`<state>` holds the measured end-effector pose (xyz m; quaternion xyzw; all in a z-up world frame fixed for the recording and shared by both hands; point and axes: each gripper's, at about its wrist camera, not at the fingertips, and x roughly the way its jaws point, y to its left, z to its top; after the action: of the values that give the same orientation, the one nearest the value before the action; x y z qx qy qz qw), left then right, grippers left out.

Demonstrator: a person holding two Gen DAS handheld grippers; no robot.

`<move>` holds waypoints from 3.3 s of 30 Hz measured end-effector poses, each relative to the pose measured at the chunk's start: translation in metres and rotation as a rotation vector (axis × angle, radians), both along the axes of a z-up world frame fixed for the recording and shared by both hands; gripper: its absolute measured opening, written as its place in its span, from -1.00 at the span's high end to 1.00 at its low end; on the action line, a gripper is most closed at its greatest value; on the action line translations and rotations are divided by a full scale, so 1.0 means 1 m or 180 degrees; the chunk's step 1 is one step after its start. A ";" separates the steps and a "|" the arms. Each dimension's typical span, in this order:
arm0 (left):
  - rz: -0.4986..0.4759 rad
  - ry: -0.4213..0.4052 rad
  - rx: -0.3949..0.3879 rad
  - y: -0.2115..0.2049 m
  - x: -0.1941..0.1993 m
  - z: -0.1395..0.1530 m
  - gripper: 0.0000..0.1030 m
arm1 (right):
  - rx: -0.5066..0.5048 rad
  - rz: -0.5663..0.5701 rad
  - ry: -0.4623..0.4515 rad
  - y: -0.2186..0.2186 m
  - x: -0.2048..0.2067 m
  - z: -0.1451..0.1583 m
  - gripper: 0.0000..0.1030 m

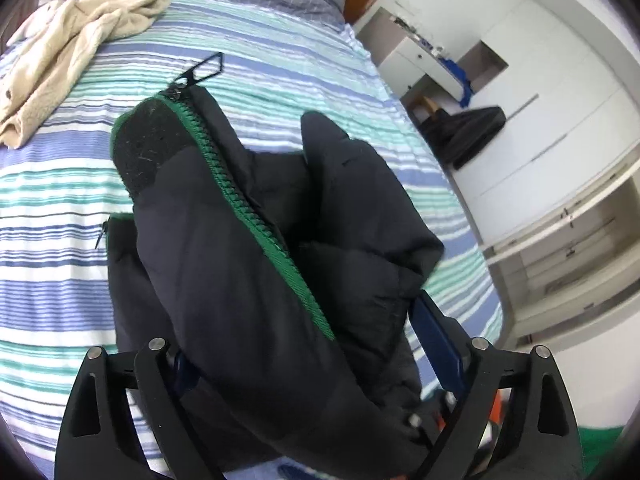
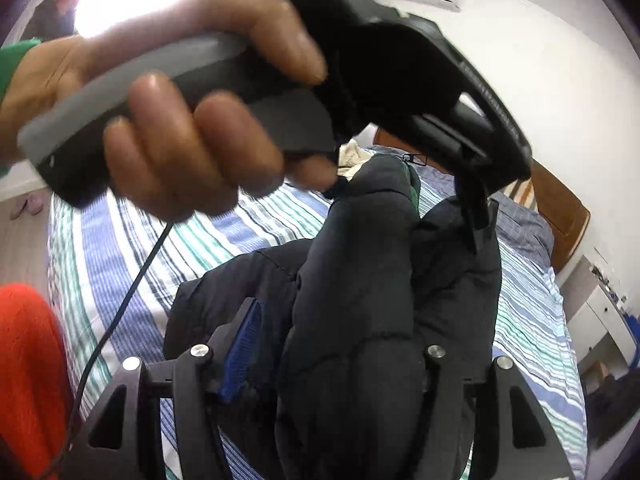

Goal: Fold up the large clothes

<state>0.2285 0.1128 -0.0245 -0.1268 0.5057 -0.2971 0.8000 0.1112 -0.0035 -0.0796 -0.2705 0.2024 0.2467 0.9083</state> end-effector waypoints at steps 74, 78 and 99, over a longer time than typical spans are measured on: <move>0.1190 0.0525 0.0110 0.126 0.016 -0.144 0.00 | 0.1099 -0.0596 0.1873 -0.032 0.138 0.033 0.36; 0.1172 0.0529 0.0078 0.128 0.016 -0.145 0.00 | 0.1334 0.0166 0.1931 0.014 0.081 0.043 0.36; 0.1216 0.0546 -0.0165 0.129 0.010 -0.148 -0.12 | 0.1189 -0.0502 0.2168 -0.080 0.054 -0.026 0.50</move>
<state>0.2387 0.2418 -0.1726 -0.2657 0.5309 -0.1412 0.7922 0.1653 -0.0832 -0.1059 0.0131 0.4639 0.2844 0.8389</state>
